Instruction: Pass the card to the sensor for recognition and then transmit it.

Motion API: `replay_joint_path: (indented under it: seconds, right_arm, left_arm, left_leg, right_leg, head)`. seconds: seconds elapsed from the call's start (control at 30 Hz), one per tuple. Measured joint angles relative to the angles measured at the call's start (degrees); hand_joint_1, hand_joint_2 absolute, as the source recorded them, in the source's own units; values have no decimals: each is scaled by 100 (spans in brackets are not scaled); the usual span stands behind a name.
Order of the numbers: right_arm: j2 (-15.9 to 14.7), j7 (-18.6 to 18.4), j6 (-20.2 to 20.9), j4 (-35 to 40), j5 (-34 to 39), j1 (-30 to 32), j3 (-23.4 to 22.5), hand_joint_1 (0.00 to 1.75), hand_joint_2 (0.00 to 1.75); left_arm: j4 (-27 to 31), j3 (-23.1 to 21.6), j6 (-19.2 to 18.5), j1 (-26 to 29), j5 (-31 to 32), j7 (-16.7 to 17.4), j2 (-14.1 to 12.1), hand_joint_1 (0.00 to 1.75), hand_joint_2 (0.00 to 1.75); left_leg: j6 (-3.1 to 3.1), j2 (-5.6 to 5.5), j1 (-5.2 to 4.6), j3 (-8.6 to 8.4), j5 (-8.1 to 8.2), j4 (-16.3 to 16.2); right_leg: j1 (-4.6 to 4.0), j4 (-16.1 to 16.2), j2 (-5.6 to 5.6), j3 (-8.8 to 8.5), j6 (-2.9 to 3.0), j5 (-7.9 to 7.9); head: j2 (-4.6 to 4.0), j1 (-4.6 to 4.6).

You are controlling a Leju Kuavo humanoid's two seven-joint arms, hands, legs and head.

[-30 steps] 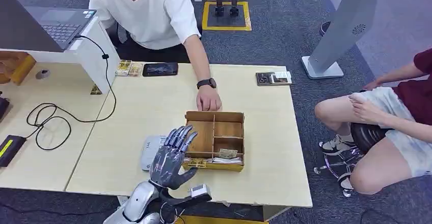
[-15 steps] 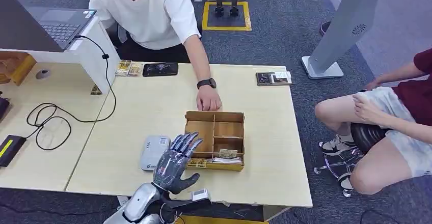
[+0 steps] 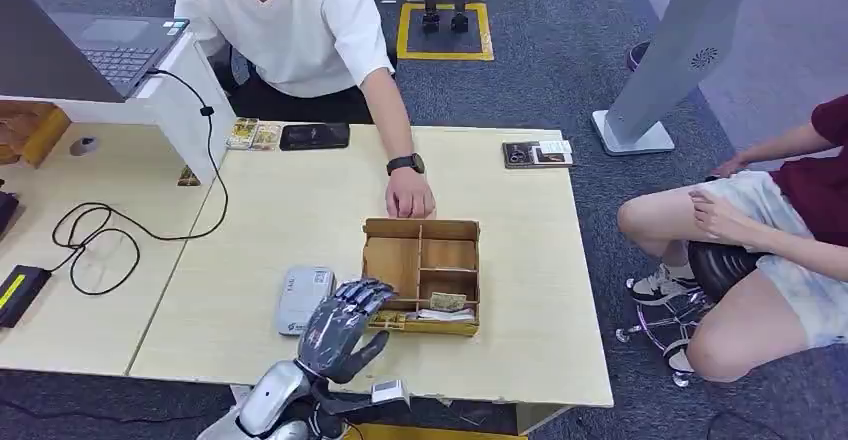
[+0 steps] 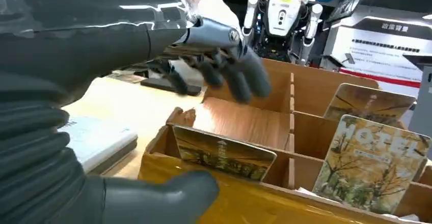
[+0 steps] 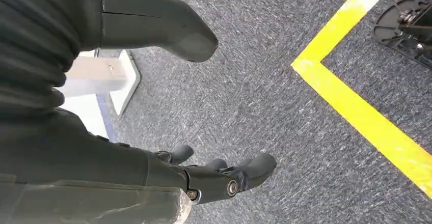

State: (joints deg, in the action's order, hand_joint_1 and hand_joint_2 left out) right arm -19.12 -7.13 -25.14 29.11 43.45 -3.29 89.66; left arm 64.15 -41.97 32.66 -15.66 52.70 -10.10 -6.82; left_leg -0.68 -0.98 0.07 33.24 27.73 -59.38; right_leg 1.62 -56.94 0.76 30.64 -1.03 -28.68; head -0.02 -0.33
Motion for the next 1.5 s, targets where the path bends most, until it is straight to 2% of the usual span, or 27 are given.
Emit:
replay_joint_path:
  seconds: [0.27,0.7,0.77,0.9,1.07,1.2,1.5]
  right_arm:
    - [9,0,17,-35,-74,-4,-9,0,175]
    - [11,0,50,-48,-96,-16,-46,0,175]
    - [11,-2,44,-48,-103,-14,-52,0,175]
    - [11,-17,-22,-46,-105,11,-77,0,175]
    - [11,-24,-87,-24,-125,43,-107,0,175]
    - [15,-33,-118,-20,-195,50,-109,0,175]
    - [83,-129,-125,-15,-247,38,-111,0,175]
  left_arm:
    - [-68,-39,46,-37,249,221,-15,175,175]
    - [-94,-125,70,-63,282,229,-31,175,175]
    - [-94,-125,158,-59,205,199,-33,175,175]
    - [-57,-123,575,-46,-268,-24,-9,175,175]
    - [282,-103,581,-50,-566,-147,44,175,175]
    - [671,129,583,-126,-848,-184,125,175,175]
    - [1080,559,562,-622,-914,319,293,175,175]
  left_leg:
    - [0,0,0,0,0,0]
    - [0,0,0,0,0,0]
    - [0,0,0,0,0,0]
    - [0,-1,0,0,0,0]
    - [0,0,0,0,0,0]
    - [-1,-1,0,0,-1,-1]
    - [0,-1,0,-1,-3,-1]
  right_leg:
    - [0,0,0,-1,0,0]
    - [0,0,0,-1,0,0]
    - [0,0,0,-1,0,0]
    - [0,0,-1,0,0,0]
    - [0,0,-1,0,0,0]
    - [0,0,-2,0,0,1]
    - [0,-2,-1,-2,-3,4]
  head:
    - [0,0]
    - [0,-2]
    - [0,-2]
    - [0,-2]
    - [0,-2]
    - [0,-2]
    - [0,-2]
